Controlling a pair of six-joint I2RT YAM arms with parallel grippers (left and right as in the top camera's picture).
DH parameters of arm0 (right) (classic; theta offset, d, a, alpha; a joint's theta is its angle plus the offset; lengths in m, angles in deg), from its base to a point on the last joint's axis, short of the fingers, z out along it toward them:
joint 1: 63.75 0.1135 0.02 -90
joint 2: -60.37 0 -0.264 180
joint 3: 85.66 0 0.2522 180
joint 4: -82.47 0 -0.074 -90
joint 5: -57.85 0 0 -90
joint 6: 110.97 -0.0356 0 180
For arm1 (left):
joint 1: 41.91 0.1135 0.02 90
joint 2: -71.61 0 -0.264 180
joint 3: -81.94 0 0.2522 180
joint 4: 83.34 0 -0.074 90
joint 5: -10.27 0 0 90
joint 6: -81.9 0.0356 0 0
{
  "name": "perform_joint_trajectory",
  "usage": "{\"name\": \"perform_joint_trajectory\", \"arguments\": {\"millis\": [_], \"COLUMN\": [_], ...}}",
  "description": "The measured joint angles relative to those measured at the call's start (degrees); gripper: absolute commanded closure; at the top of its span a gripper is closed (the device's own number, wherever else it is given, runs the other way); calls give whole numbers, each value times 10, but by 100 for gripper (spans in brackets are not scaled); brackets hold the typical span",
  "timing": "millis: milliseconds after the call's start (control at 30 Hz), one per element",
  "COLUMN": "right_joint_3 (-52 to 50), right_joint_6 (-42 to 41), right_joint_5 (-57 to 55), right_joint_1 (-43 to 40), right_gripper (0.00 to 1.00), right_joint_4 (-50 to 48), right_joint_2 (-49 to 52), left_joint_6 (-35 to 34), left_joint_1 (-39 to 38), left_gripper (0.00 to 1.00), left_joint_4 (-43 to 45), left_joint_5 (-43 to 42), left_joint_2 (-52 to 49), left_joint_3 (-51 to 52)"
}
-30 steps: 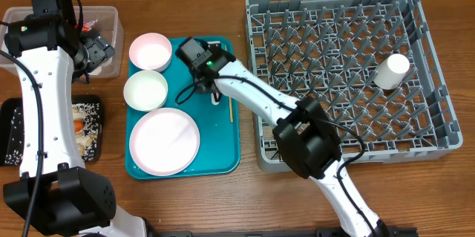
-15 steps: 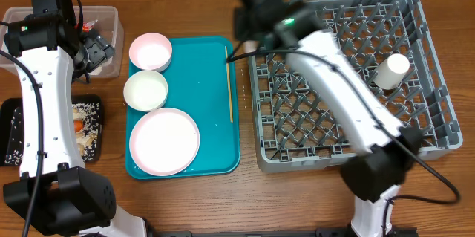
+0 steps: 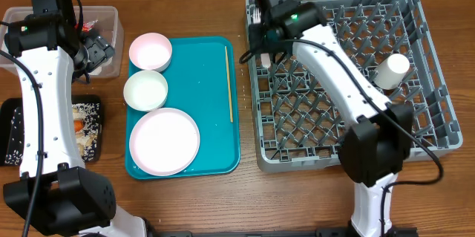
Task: Sort waste into correct bins and load items into the dishwasher rack
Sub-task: 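Lift the fork and carry it into the rack, then release the fork in the rack and raise the right gripper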
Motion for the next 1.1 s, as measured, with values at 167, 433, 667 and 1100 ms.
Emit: {"name": "perform_joint_trajectory", "arguments": {"millis": [167,433,667,1100], "right_joint_3": [-11,-11,37,58], "right_joint_6": [6,7,-3,-96], "right_joint_5": [3,4,24,-48], "right_joint_1": [0,-1,9,175], "right_gripper": [67,17,19,34], "right_joint_4": [-4,9,68,-27], "right_joint_2": [19,20,20,13], "left_joint_6": [0,0,0,0], "left_joint_1": [0,0,0,0], "left_gripper": [0,0,0,0], "left_joint_4": [0,0,0,0], "left_joint_5": [0,0,0,0], "left_joint_2": [0,0,0,0], "left_joint_3": [0,0,0,0]}}
